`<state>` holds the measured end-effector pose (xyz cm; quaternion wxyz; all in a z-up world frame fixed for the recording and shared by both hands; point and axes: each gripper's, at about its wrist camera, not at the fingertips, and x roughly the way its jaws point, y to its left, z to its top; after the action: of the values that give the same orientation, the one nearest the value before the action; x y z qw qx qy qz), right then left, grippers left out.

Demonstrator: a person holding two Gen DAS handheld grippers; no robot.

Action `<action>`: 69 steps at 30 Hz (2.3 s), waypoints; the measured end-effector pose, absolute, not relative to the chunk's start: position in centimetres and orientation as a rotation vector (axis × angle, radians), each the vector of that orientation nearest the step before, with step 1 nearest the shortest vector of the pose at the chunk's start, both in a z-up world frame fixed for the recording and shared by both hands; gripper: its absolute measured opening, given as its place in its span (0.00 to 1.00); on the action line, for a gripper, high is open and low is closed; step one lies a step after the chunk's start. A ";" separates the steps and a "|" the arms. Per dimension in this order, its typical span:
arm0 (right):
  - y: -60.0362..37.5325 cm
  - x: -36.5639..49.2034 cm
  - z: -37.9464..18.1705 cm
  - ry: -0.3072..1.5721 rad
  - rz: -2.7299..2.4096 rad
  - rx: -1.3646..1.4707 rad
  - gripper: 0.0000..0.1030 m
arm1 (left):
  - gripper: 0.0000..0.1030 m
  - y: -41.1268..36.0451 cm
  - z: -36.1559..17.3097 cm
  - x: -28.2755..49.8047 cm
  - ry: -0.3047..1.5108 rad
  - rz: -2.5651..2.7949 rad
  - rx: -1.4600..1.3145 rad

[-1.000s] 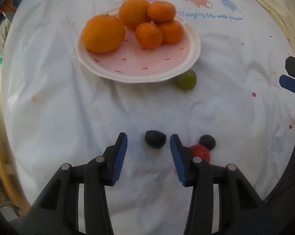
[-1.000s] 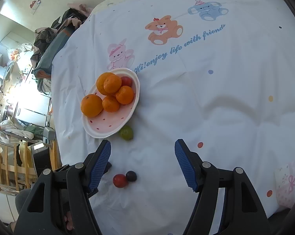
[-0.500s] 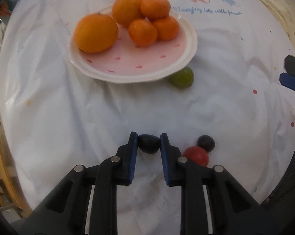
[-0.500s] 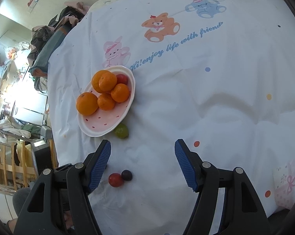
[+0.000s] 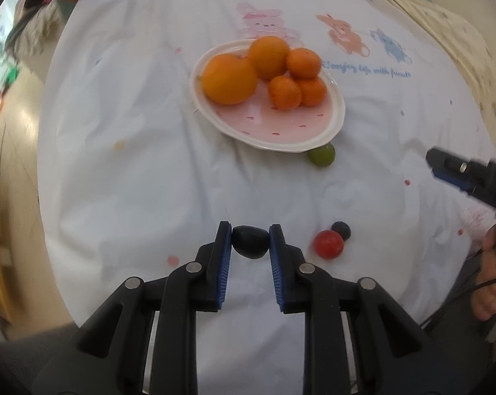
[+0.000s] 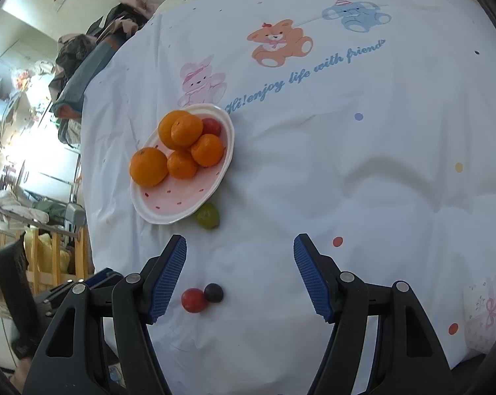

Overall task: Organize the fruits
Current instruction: 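Grasp the green lime with the right tool while the left tool holds the plum, then lower the plum and lime onto the pink plate and open both tools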

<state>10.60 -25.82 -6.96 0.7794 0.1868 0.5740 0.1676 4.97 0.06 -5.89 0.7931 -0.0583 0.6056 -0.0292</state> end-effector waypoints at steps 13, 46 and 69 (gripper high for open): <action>-23.9 10.6 -9.0 1.342 0.472 0.441 0.65 | 0.19 2.6 -5.2 5.0 1.229 0.013 -0.253; -12.2 13.8 -13.8 1.189 0.641 -0.308 0.30 | 0.19 3.2 -7.0 7.0 1.298 0.018 -0.322; -19.8 11.1 -4.6 1.130 0.648 0.086 0.30 | 0.19 0.2 -1.6 6.4 1.076 -0.094 -0.146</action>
<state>11.07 -19.82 -4.57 0.7945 0.0399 0.5257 0.3014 6.44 0.16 -1.57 0.8553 -0.0694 0.5116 -0.0446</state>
